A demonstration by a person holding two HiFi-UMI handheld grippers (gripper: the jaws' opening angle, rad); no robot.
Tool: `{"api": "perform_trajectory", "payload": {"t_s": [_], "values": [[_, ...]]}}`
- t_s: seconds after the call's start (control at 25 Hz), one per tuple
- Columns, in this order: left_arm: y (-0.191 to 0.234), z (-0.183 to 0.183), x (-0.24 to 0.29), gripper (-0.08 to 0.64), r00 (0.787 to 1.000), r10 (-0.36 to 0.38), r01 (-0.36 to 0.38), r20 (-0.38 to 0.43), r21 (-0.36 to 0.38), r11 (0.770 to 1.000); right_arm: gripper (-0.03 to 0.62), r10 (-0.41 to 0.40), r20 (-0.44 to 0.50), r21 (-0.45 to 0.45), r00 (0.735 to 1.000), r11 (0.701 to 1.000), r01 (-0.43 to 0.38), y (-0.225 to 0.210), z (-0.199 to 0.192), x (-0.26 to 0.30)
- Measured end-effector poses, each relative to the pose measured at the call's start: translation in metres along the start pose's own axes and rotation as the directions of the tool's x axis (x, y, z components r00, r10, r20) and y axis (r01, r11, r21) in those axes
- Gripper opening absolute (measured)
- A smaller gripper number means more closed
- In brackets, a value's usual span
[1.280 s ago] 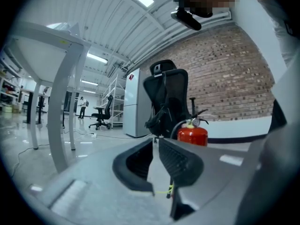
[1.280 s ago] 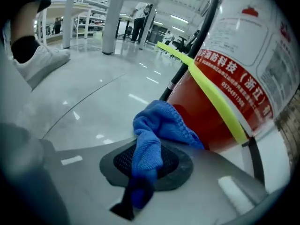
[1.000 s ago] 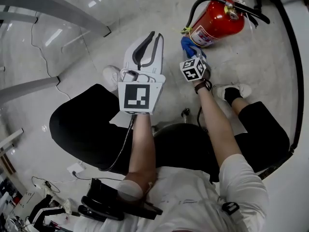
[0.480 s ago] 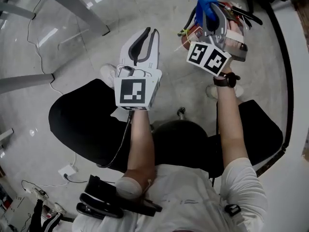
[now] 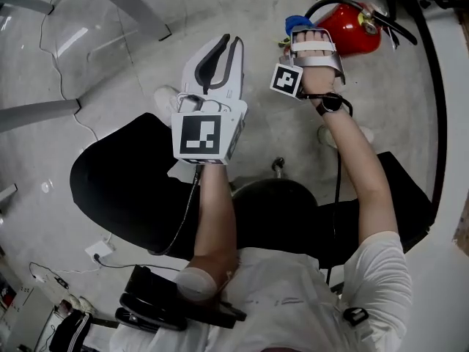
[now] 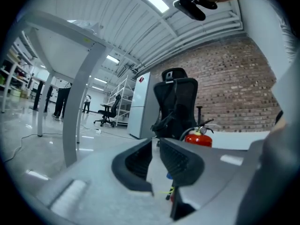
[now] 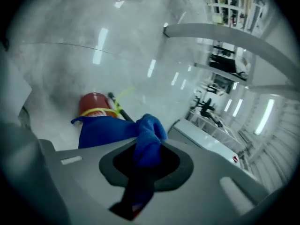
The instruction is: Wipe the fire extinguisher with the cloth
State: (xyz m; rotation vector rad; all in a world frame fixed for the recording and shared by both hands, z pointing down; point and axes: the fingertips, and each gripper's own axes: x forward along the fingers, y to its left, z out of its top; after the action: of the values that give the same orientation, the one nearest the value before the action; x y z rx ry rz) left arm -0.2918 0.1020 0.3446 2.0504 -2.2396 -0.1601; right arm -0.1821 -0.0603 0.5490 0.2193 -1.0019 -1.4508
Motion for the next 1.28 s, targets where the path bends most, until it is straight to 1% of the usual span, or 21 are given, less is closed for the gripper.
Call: {"api": "perform_trajectory", "payload": {"t_s": [0.08, 0.16, 0.32, 0.4, 0.48, 0.56, 0.64, 0.72, 0.76, 0.8, 0.84, 0.88, 0.92, 0.96, 1.0, 1.04, 1.08, 1.16, 1.2, 1.24, 1.28], "values": [[0.003, -0.004, 0.001, 0.052, 1.0, 0.005, -0.005, -0.009, -0.003, 1.0, 0.063, 0.149, 0.025, -0.081, 0.988, 0.986, -0.147, 0.042, 0.029, 0.015], [0.007, -0.01, 0.002, 0.052, 1.0, 0.013, -0.013, -0.02, -0.003, 1.0, 0.061, 0.244, 0.027, -0.156, 0.969, 0.959, -0.237, 0.079, 0.056, 0.029], [0.011, -0.021, 0.002, 0.052, 0.997, 0.018, -0.019, -0.078, -0.011, 1.0, 0.061, 0.288, -0.028, -0.254, 0.957, 0.924, -0.285, 0.125, 0.09, 0.054], [0.014, -0.025, 0.002, 0.052, 0.994, 0.019, -0.021, -0.104, -0.017, 1.0, 0.061, 0.374, -0.01, -0.245, 0.927, 0.898, -0.365, 0.147, 0.105, 0.057], [0.017, -0.029, 0.001, 0.052, 0.993, 0.026, -0.027, -0.114, -0.013, 1.0, 0.061, 0.48, 0.035, -0.217, 0.877, 0.86, -0.462, 0.178, 0.12, 0.056], [0.017, -0.033, 0.001, 0.052, 0.991, 0.032, -0.033, -0.127, -0.006, 0.999, 0.061, 0.504, 0.034, -0.239, 0.863, 0.843, -0.482, 0.203, 0.129, 0.057], [0.017, -0.036, 0.001, 0.052, 0.989, 0.039, -0.04, -0.142, -0.002, 0.999, 0.061, 0.47, 0.002, -0.272, 0.882, 0.849, -0.452, 0.214, 0.131, 0.062], [0.017, -0.034, 0.002, 0.052, 0.99, 0.048, -0.049, -0.136, -0.005, 0.999, 0.061, 0.464, 0.021, -0.23, 0.886, 0.864, -0.447, 0.213, 0.135, 0.062], [0.015, -0.031, 0.003, 0.052, 0.992, 0.046, -0.046, -0.119, -0.003, 0.999, 0.061, 0.476, 0.072, -0.158, 0.877, 0.873, -0.461, 0.206, 0.14, 0.058], [0.012, -0.029, 0.003, 0.052, 0.994, 0.039, -0.039, -0.101, 0.003, 0.999, 0.061, 0.481, 0.151, -0.045, 0.864, 0.876, -0.48, 0.193, 0.147, 0.05], [0.009, -0.027, 0.003, 0.055, 0.995, 0.03, -0.03, -0.091, 0.008, 1.0, 0.061, 0.463, 0.242, 0.099, 0.853, 0.862, -0.496, 0.172, 0.152, 0.039], [0.006, -0.026, 0.002, 0.058, 0.996, 0.025, -0.024, -0.089, 0.008, 1.0, 0.061, 0.419, 0.328, 0.253, 0.846, 0.824, -0.507, 0.146, 0.153, 0.026], [0.003, -0.024, -0.001, 0.06, 0.995, 0.026, -0.026, -0.091, 0.001, 1.0, 0.061, 0.357, 0.402, 0.399, 0.843, 0.761, -0.512, 0.118, 0.149, 0.012], [0.0, -0.02, -0.004, 0.06, 0.995, 0.036, -0.037, -0.095, -0.01, 0.999, 0.061, 0.283, 0.463, 0.525, 0.84, 0.677, -0.517, 0.091, 0.142, -0.003], [-0.003, -0.016, -0.008, 0.06, 0.994, 0.049, -0.051, -0.098, -0.019, 0.999, 0.061, 0.202, 0.509, 0.629, 0.837, 0.576, -0.522, 0.067, 0.131, -0.018], [-0.007, -0.012, -0.013, 0.06, 0.993, 0.061, -0.063, -0.098, -0.018, 0.998, 0.061, 0.12, 0.54, 0.714, 0.833, 0.459, -0.529, 0.045, 0.117, -0.033], [-0.01, -0.01, -0.018, 0.06, 0.993, 0.068, -0.069, -0.096, -0.002, 0.998, 0.062, 0.042, 0.559, 0.776, 0.828, 0.324, -0.54, 0.027, 0.098, -0.048], [-0.023, -0.011, -0.03, 0.06, 0.994, 0.065, -0.061, -0.09, 0.046, 0.997, 0.063, -0.102, 0.584, 0.811, 0.805, 0.038, -0.583, 0.008, 0.055, -0.082], [-0.031, -0.01, -0.035, 0.06, 0.995, 0.057, -0.052, -0.082, 0.065, 0.997, 0.063, -0.179, 0.592, 0.788, 0.786, -0.078, -0.611, 0.005, 0.034, -0.101], [-0.042, -0.006, -0.04, 0.06, 0.996, 0.045, -0.039, -0.076, 0.078, 0.996, 0.063, -0.253, 0.594, 0.754, 0.764, -0.158, -0.638, 0.003, 0.013, -0.12], [-0.055, -0.001, -0.043, 0.06, 0.997, 0.03, -0.024, -0.073, 0.086, 0.996, 0.063, -0.316, 0.589, 0.723, 0.744, -0.204, -0.66, 0.003, -0.007, -0.139]]}}
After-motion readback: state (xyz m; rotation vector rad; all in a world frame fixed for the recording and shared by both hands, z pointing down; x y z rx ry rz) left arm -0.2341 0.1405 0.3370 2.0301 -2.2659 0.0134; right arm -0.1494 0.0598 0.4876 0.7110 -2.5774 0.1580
